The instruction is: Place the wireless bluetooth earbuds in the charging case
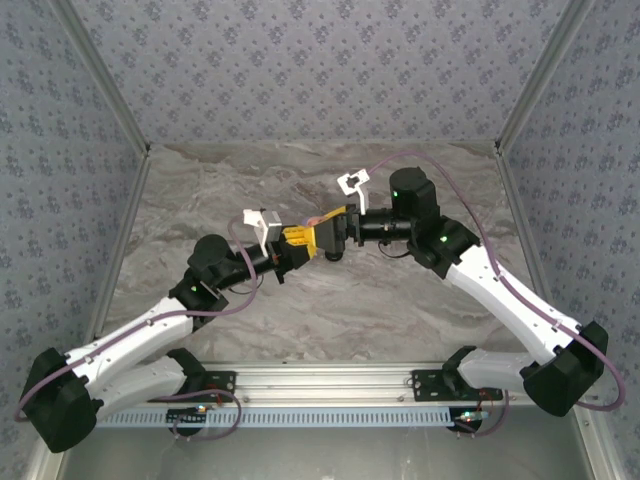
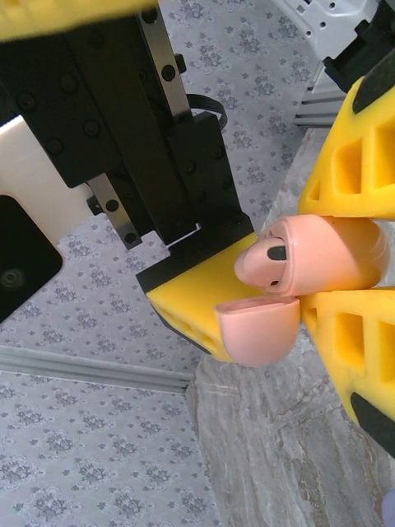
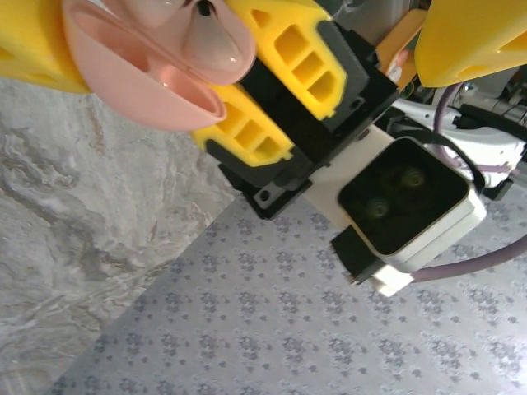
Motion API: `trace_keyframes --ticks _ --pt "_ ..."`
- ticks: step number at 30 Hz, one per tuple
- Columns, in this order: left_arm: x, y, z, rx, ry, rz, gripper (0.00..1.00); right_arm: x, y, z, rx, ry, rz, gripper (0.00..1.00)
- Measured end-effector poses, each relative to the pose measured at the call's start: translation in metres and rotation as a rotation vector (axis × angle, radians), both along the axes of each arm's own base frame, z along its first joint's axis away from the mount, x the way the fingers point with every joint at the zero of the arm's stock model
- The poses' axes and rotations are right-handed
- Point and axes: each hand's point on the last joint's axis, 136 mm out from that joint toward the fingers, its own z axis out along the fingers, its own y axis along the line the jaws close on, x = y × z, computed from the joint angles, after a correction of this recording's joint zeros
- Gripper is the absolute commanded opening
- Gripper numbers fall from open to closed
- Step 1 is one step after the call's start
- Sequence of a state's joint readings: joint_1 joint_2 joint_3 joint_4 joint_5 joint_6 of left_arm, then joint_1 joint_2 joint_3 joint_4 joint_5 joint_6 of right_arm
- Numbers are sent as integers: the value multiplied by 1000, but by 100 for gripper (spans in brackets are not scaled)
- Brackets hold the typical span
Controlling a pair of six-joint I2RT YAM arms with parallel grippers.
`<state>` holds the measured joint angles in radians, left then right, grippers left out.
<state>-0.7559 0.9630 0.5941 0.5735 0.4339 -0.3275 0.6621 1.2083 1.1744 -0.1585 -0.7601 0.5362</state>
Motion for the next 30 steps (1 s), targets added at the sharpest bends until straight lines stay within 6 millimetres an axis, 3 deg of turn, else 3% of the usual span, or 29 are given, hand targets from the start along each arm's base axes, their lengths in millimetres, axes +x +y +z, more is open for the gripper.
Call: trace_keyframes --ticks 8,21,26,30 --pt "-1 1 9 -17 -18 -1 0 -5 -1 13 11 -31 0 99" --pt "-6 -2 6 -4 -6 -19 0 -16 -13 21 -8 -99 -33 99" --pt "1 0 -4 19 30 18 0 -7 -22 12 -93 -85 -104 100" --pt "10 2 -18 65 81 54 0 16 -44 12 -163 -93 -247 100"
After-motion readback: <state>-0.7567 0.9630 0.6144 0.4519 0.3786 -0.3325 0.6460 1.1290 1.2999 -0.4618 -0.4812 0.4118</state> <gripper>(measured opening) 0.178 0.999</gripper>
